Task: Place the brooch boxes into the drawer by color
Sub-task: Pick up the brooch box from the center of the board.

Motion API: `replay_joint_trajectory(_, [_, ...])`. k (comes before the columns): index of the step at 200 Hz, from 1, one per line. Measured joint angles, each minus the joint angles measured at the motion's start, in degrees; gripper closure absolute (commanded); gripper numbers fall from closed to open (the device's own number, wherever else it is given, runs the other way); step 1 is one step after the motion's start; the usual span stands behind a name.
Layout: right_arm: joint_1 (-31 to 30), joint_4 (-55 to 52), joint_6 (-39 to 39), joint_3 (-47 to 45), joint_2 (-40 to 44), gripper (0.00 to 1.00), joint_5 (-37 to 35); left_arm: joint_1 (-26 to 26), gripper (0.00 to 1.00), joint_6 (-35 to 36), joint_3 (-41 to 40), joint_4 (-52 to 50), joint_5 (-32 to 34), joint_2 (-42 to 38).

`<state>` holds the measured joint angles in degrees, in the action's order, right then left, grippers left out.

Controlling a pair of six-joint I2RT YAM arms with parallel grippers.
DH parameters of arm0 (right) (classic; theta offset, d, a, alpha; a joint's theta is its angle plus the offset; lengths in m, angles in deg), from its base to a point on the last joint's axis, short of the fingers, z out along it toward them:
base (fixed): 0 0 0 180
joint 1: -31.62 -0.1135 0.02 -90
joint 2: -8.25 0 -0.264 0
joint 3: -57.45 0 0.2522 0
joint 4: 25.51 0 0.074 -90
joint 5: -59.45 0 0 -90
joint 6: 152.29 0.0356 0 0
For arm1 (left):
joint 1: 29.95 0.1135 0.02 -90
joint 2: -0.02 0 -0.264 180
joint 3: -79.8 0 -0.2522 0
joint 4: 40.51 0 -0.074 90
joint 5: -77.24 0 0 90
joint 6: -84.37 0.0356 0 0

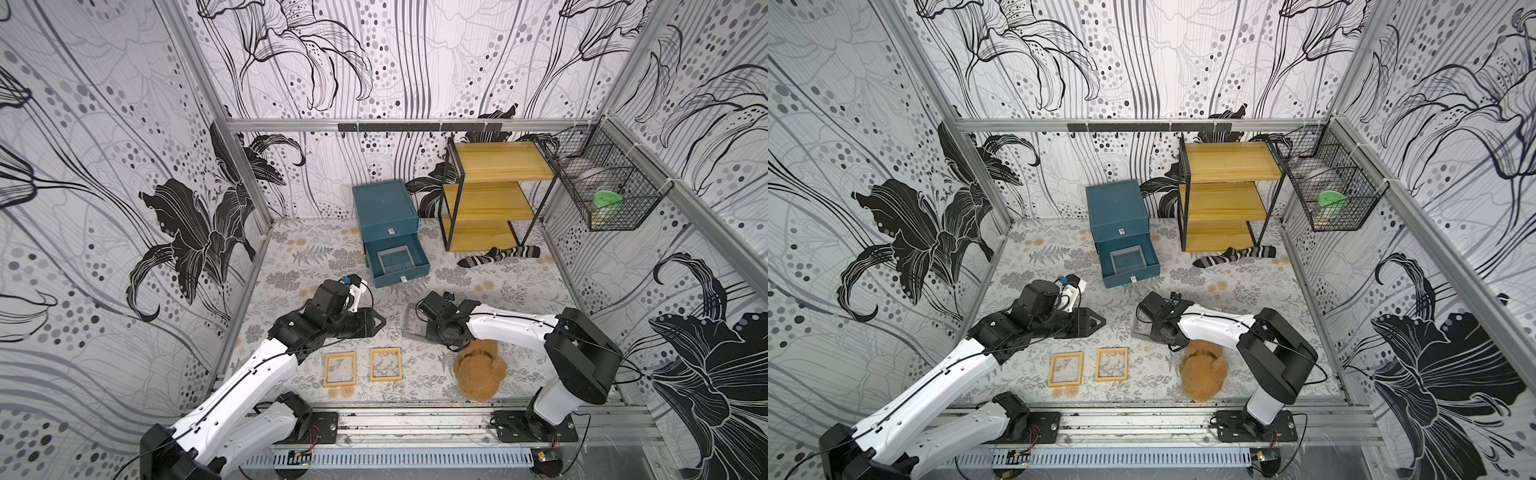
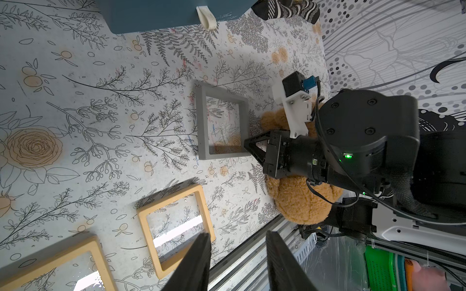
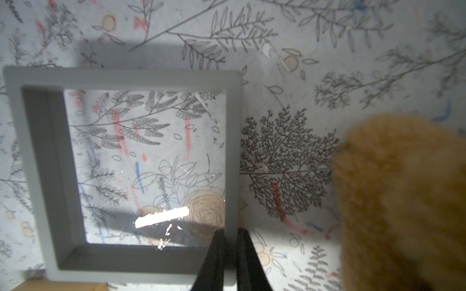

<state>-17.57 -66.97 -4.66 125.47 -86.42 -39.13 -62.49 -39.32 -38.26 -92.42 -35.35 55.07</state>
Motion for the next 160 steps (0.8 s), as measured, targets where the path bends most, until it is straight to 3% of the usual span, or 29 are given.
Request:
replay_joint_trajectory(32, [0.00, -0.42, -0.31, 0.66, -0.52, 1.00, -0.31, -0.02, 0.59, 0.00, 0.04, 0.02, 0.07, 0.09])
replay_joint_trajectory(160, [0.00, -15.32, -4.00, 9.46, 2.49, 1.00, -5.90, -0.07, 0.59, -0.13, 1.07, 1.51, 0.59, 1.20])
